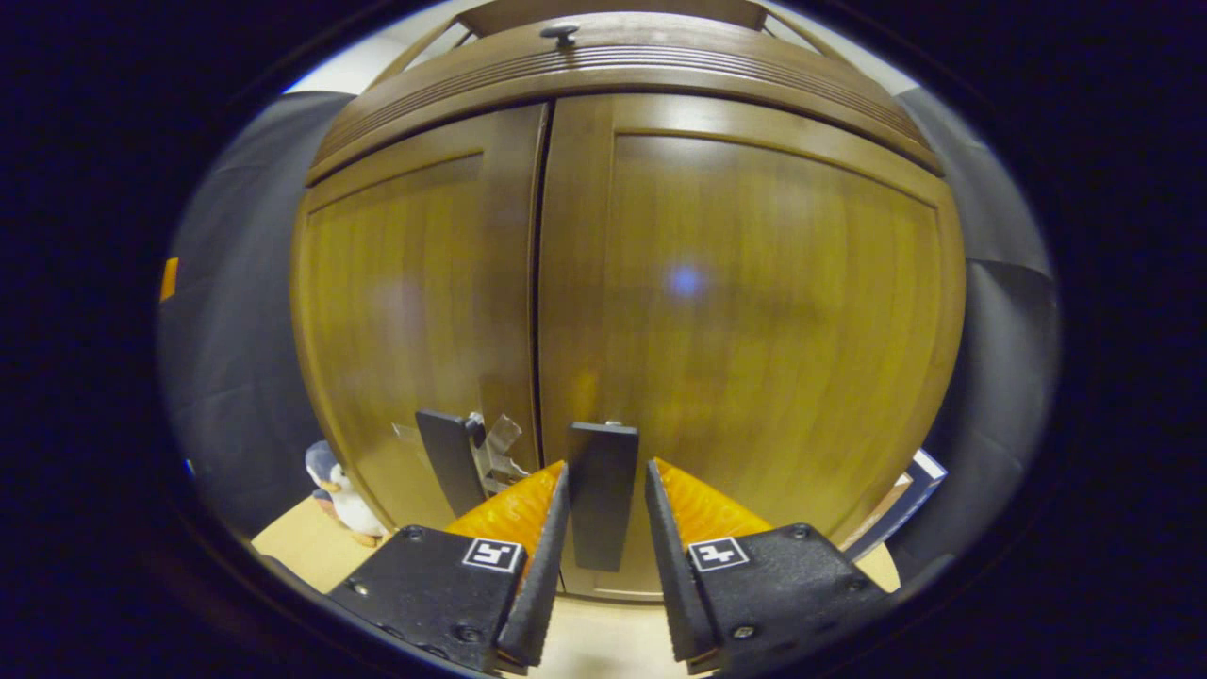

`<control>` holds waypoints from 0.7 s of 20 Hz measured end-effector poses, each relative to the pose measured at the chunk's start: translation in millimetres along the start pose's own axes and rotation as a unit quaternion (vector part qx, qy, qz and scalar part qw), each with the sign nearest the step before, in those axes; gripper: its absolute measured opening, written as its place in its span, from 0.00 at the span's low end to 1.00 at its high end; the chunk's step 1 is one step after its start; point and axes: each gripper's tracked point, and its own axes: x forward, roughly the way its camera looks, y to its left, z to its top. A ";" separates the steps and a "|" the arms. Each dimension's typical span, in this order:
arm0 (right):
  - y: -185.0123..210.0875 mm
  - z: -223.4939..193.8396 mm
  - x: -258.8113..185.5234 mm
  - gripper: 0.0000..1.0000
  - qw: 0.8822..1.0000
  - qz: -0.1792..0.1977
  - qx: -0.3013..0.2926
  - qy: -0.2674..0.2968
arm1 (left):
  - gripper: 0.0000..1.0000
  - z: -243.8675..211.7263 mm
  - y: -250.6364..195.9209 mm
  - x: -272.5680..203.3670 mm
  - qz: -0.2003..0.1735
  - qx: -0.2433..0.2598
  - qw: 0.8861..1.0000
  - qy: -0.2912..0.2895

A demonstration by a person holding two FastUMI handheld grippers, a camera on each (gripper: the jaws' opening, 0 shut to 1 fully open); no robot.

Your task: Open the right door of the double-door shoe cabinet with the right hand, and open the left door with the left hand.

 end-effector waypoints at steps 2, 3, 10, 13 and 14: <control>3.5 -6.8 5.3 0.43 1.000 0.003 0.007 0.012 | 0.95 0.3 -2.9 0.1 -0.003 0.001 1.000 -0.001; 3.0 -7.9 8.1 0.40 1.000 0.005 0.012 0.013 | 0.94 1.3 -5.7 -0.4 -0.006 0.002 1.000 -0.002; 1.3 -9.2 11.9 0.33 1.000 0.025 0.005 0.006 | 0.94 2.5 -21.2 -9.1 -0.024 0.017 1.000 -0.007; 0.6 -9.2 8.3 0.31 0.999 0.026 0.016 0.007 | 0.95 3.6 -24.9 -13.8 -0.031 0.013 0.999 -0.007; 1.5 -11.7 4.0 0.30 0.999 0.027 0.017 0.007 | 0.95 2.6 -24.4 -15.2 -0.033 0.011 0.999 -0.005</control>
